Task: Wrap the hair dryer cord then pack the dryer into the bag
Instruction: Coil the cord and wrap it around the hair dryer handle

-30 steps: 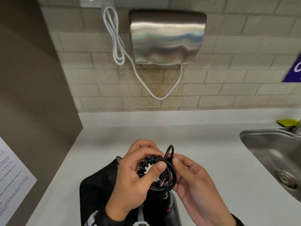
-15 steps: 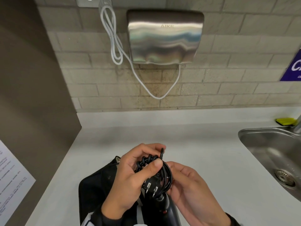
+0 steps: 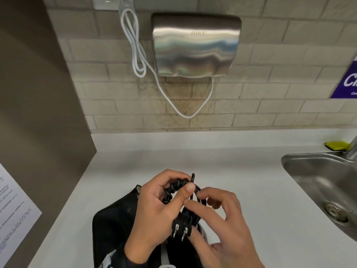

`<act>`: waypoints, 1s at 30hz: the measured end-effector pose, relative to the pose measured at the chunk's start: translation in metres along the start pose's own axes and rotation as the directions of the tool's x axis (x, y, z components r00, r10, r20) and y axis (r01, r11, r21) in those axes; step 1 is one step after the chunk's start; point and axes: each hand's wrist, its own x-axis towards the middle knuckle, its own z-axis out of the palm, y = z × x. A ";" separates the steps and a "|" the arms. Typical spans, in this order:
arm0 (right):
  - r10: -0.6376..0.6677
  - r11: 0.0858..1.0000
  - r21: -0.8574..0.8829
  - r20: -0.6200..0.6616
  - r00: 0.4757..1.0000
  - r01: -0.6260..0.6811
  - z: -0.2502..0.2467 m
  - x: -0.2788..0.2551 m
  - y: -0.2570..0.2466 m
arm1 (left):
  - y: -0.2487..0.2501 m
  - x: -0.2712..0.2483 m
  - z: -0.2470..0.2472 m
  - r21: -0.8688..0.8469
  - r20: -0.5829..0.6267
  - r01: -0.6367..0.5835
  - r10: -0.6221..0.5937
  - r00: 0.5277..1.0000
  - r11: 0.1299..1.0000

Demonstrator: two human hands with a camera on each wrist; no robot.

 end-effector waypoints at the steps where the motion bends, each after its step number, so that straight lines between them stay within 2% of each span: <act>1: -0.014 1.000 -0.001 -0.036 0.999 0.014 0.001 0.001 -0.001 | 0.001 0.000 0.001 0.001 -0.006 0.001 -0.001 1.000 1.000; 3: -0.007 0.998 0.060 -0.109 0.994 0.014 0.000 0.003 -0.008 | 0.002 0.000 0.002 0.011 -0.025 0.001 -0.001 1.000 1.000; 5: 0.100 0.975 0.211 -0.134 0.986 -0.070 -0.003 0.006 -0.020 | 0.002 0.000 0.004 0.024 -0.055 0.013 -0.012 0.998 1.000; 8: 0.286 0.902 0.365 -0.103 0.953 -0.231 -0.008 0.010 -0.029 | 0.002 0.001 0.005 0.016 -0.068 0.024 -0.022 0.997 1.000; 10: 0.424 0.760 0.576 -0.088 0.902 -0.301 -0.009 0.012 -0.028 | 0.002 0.001 0.005 0.000 -0.042 0.036 -0.036 0.998 0.999; 12: 0.541 0.547 0.772 -0.030 0.841 -0.324 -0.010 0.013 -0.024 | 0.003 0.001 0.005 -0.017 -0.007 0.050 -0.050 0.999 0.999; 17: 0.660 0.199 0.921 0.128 0.741 -0.336 -0.012 0.021 -0.007 | 0.003 0.001 0.002 -0.036 0.027 0.082 -0.081 0.996 0.996; 19: 0.693 0.106 0.940 0.165 0.702 -0.326 -0.012 0.022 -0.001 | 0.003 0.002 0.001 -0.037 0.035 0.071 -0.070 0.997 0.997; 22: 0.735 0.098 0.931 0.172 0.656 -0.353 -0.010 0.021 0.004 | 0.000 0.002 0.001 -0.045 0.040 0.037 -0.035 0.999 0.998; 27: 0.763 0.294 0.851 0.064 0.643 -0.434 -0.003 0.016 0.007 | 0.000 0.001 0.001 -0.053 0.014 0.022 -0.021 1.000 0.998; 30: 0.757 0.332 0.821 0.062 0.650 -0.464 0.000 0.011 0.010 | -0.001 0.001 0.001 -0.059 0.008 0.015 -0.015 1.000 0.998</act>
